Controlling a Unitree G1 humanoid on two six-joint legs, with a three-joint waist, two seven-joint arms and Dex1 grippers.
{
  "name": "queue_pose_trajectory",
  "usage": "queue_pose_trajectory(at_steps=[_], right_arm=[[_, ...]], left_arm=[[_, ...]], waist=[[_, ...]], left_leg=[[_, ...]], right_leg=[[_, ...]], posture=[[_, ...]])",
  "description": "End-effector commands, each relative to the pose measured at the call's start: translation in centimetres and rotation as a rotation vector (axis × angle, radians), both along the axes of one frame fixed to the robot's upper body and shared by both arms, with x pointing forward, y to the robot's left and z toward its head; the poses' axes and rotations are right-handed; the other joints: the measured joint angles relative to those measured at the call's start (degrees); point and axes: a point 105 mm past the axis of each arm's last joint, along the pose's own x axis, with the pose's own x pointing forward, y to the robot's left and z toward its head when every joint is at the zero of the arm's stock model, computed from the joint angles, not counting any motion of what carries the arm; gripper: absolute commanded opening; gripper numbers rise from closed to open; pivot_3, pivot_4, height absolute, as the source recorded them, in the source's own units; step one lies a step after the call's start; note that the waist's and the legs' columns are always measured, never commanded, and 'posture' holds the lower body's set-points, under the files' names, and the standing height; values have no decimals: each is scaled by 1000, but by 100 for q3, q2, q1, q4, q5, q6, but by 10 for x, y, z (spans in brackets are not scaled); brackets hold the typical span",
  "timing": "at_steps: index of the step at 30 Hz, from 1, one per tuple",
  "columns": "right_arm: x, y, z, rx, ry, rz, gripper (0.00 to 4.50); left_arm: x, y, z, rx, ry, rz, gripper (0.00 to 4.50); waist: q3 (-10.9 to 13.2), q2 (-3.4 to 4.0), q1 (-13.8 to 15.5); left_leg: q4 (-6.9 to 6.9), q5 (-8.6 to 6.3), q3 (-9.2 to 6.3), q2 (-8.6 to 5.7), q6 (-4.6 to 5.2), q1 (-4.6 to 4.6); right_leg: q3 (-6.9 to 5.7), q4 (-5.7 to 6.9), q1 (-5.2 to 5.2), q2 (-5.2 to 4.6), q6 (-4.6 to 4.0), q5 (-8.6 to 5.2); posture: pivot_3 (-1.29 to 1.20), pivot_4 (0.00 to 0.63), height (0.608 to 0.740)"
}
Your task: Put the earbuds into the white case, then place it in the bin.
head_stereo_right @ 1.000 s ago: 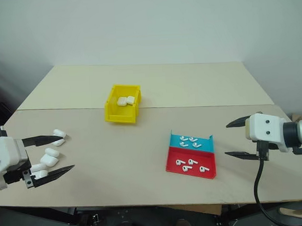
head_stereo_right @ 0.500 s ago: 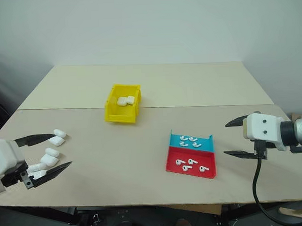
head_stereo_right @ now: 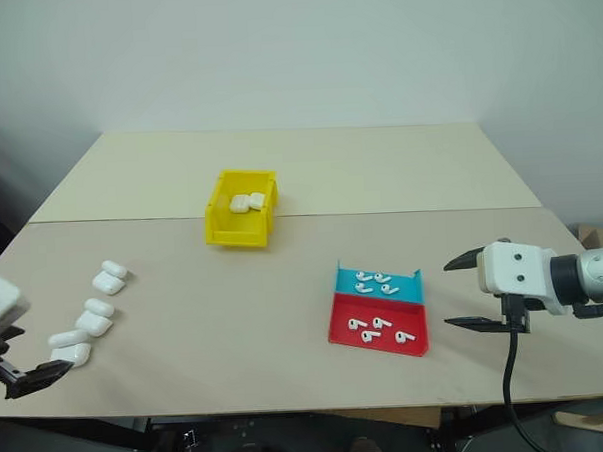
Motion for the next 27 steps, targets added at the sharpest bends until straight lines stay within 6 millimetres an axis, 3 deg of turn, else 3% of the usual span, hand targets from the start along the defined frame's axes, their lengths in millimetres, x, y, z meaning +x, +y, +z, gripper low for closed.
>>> queue_pose_trajectory(at_steps=[1,10,13,17,27], right_arm=[[0,4,4,1,-29,3,4475],[1,10,-5,10,-22,-7,4475],[3,10,-5,5,-27,-7,4475],[3,8,0,-2,-41,-12,4475],[0,8,-2,-3,-32,-14,4475]], left_arm=[[3,34,-2,-31,5,187,4500],[11,54,-23,-144,54,327,4500],[21,53,-30,-195,41,346,4500],[19,55,-48,-204,68,392,4500],[29,58,-72,-245,73,493,4500]], waist=[[0,0,-26],[2,-6,-32],[2,-9,-26],[3,-19,-44],[2,-25,-23]], left_leg=[[-6,0,0,0,0,2],[-16,0,0,-2,-1,-8],[-17,1,0,-3,-1,-7],[-23,0,3,-4,-2,-9],[-24,2,0,-6,-4,-8]], right_leg=[[0,0,-1,0,-3,0],[-1,1,-15,-4,-8,1],[-2,2,-15,-3,-8,1],[1,2,-20,-5,-9,2],[0,6,-19,-6,-9,2]], posture=[[0,150,740],[0,150,740],[0,150,740],[0,150,740],[0,150,740]])
